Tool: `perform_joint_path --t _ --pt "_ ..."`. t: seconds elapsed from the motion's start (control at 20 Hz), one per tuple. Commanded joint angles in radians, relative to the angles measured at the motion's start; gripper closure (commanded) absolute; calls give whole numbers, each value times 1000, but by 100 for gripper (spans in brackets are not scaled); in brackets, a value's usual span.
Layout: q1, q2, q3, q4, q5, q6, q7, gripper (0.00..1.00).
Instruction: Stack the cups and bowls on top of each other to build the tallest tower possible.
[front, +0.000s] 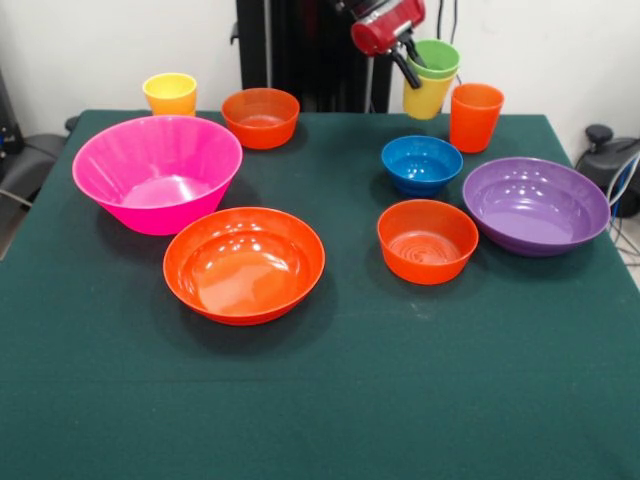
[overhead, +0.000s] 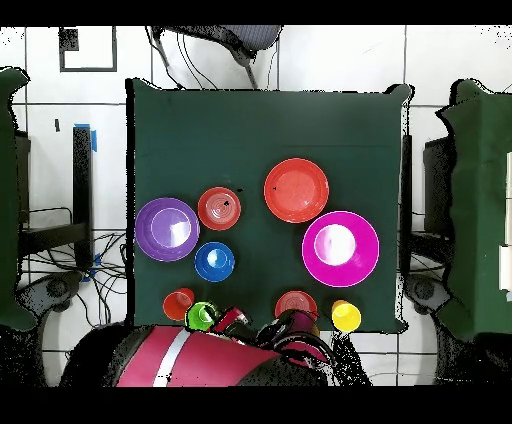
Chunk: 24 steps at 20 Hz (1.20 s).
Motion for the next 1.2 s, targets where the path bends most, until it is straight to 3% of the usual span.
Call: perform_joint_path --t 0.05,0.3,0.65,0.9,1.2 --pt "-5 23 73 -28 11 -42 -109 100" --pt "14 88 40 -51 77 -61 -214 100" --pt "41 142 7 -75 121 -81 -272 100" --pt "108 177 -54 -111 158 -28 -319 100" --pt "149 205 -98 -126 208 -73 -337 100"
